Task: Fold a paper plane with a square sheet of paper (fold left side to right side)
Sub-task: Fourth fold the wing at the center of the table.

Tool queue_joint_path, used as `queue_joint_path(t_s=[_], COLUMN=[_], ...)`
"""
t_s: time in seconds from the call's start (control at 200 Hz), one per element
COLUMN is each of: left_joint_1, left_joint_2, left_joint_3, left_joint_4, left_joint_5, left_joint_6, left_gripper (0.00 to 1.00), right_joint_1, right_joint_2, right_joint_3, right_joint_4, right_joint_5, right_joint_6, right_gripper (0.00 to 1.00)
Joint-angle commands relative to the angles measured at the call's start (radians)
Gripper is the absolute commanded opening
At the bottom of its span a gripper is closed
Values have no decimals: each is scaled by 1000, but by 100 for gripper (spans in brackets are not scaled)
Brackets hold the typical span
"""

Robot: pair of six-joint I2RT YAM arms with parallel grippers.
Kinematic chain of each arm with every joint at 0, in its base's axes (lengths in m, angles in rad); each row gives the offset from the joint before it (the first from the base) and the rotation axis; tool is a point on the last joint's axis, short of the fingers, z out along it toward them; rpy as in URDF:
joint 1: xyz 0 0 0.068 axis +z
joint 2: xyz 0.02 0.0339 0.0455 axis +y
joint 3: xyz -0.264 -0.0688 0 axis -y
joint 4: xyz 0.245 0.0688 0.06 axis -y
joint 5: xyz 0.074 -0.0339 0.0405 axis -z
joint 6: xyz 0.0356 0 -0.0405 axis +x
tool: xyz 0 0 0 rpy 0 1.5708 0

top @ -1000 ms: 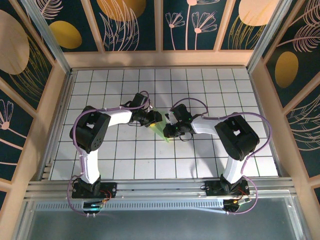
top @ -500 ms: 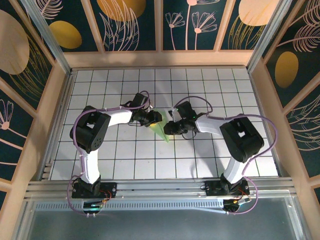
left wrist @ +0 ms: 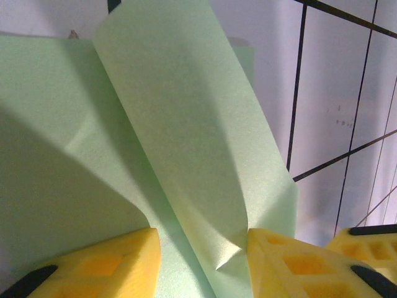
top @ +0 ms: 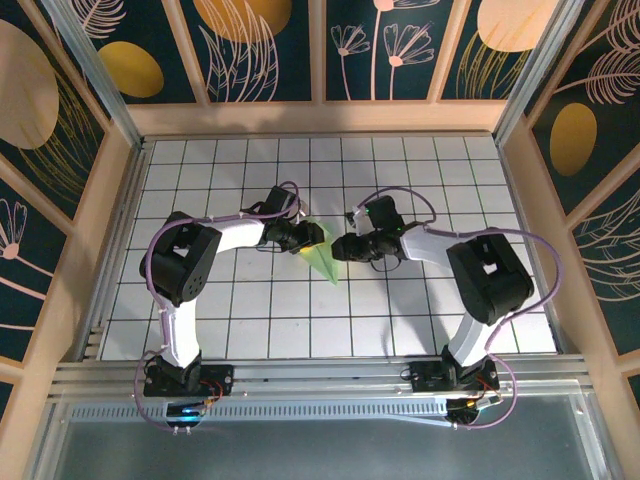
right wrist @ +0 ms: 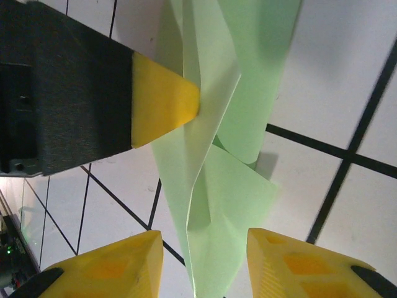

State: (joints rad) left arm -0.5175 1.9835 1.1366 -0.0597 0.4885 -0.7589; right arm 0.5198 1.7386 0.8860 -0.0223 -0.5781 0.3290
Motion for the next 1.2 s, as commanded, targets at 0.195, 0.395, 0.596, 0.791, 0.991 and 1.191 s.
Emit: queue_joint_path(t_s=[0.195,0.395,0.596,0.791,0.991,1.191], left_joint_1=[5,5,5,5,6,5], left_joint_2=[55,55,58,58,57,57], left_joint_3=[-17,-17,-17,-15,-18,-21], left_joint_4=[-74,-74,-74,-74,-75,-75], left_joint_5=[-91,-90,-89,-88,-90,-94], left_joint_6=[23,23,23,24,23,26], left_gripper=[42,42,42,42,42,42], right_joint_1=[44,66,77,78,78,75], right_joint_2=[88,130,157,172,179,161], right_joint_3=[56,84,105,117,127,109], right_joint_4=[54,55,52,58,46,34], right_joint_5=[-19,-20,-14,-13,-15,-9], right_joint_6=[24,24,24,15,1,-2], right_gripper=[44,42,38,35,28,26])
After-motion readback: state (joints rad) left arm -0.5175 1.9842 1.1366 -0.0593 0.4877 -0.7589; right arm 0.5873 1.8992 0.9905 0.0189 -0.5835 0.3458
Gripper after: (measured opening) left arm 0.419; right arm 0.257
